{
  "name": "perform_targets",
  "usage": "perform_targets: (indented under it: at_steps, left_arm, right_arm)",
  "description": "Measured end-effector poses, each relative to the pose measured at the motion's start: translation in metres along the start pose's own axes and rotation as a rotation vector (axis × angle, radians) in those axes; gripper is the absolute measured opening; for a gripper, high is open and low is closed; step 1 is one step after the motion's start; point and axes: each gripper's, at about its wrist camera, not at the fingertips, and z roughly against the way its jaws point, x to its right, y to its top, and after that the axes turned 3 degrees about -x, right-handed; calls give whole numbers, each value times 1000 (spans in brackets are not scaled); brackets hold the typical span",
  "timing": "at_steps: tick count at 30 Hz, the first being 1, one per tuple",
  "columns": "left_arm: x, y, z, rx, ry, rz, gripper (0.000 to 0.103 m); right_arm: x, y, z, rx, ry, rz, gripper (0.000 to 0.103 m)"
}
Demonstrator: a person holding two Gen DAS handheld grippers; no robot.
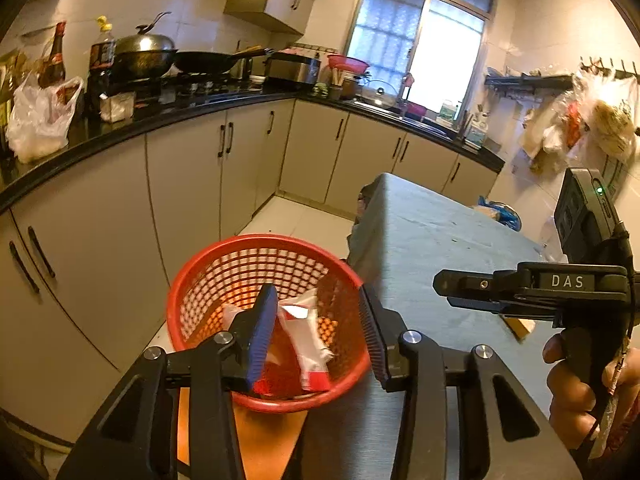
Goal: Collect trash
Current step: 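Move both tools back to the table toward the orange box and tissue pack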
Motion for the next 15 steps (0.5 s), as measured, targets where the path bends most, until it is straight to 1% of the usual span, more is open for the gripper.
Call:
perform_targets:
  at_steps: [6, 8, 15]
  left_arm:
    - [40, -2, 4, -7, -36, -61, 43]
    - [54, -4, 4, -13, -51, -76, 46]
    - [118, -17, -10, -81, -112, -144, 47]
  right_arm:
    - [30, -10, 38, 49, -24, -32, 54]
    - [42, -14, 53, 67, -37, -42, 55]
    - [92, -30, 102, 134, -57, -113, 57]
